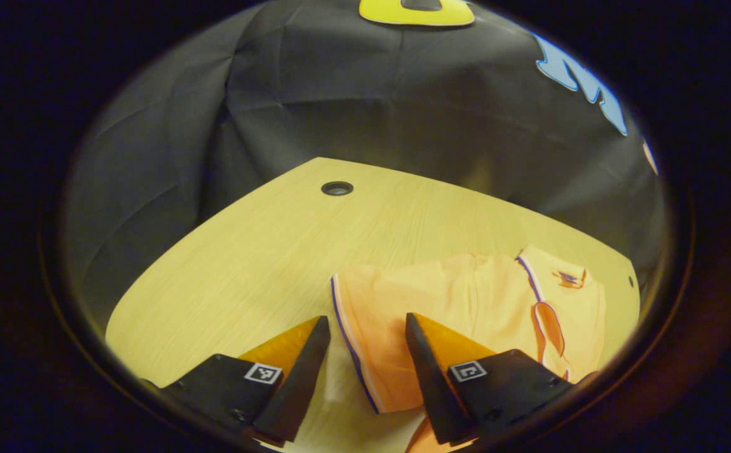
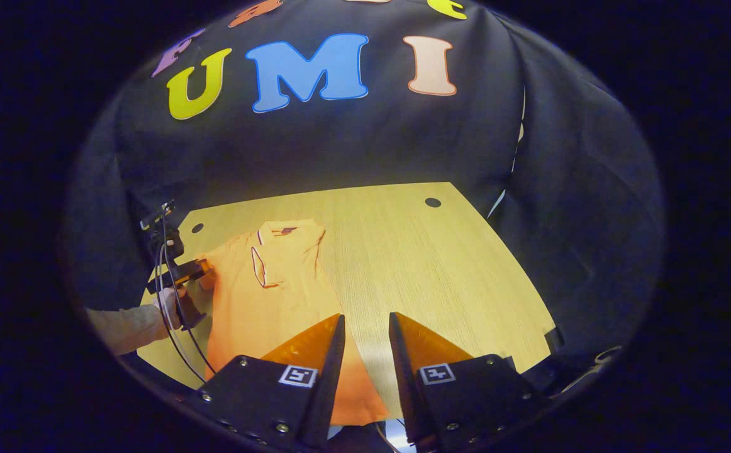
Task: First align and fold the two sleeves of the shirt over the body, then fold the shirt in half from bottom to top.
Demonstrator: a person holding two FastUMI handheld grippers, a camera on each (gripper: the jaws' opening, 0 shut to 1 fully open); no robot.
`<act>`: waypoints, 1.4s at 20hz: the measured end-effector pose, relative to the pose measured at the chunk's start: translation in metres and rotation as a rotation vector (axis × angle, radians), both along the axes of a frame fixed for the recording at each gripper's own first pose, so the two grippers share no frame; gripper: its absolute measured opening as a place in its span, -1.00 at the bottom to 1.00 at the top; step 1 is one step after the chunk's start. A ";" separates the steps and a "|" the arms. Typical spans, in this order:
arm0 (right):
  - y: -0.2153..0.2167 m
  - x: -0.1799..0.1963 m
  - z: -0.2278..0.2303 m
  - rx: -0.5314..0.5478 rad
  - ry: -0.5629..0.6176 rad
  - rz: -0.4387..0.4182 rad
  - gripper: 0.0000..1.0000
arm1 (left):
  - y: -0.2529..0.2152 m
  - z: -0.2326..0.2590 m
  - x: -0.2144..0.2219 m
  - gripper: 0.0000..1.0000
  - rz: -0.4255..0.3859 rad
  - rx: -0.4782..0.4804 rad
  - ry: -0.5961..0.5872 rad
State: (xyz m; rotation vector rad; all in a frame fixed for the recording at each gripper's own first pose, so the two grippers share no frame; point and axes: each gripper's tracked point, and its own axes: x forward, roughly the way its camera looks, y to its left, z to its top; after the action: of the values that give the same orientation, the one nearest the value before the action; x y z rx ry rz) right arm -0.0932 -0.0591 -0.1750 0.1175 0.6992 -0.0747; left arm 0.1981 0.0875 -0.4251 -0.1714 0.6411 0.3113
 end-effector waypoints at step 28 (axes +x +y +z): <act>-0.012 -0.008 -0.011 0.012 0.013 -0.050 -0.11 | -0.284 0.066 0.033 -0.53 -0.601 0.015 -0.101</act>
State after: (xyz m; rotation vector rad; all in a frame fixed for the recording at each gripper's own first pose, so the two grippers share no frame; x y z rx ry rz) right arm -0.1011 -0.0711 -0.1857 0.1459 0.7099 -0.1193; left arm 0.2312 -0.1963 -0.3589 0.0248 0.5613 -0.2697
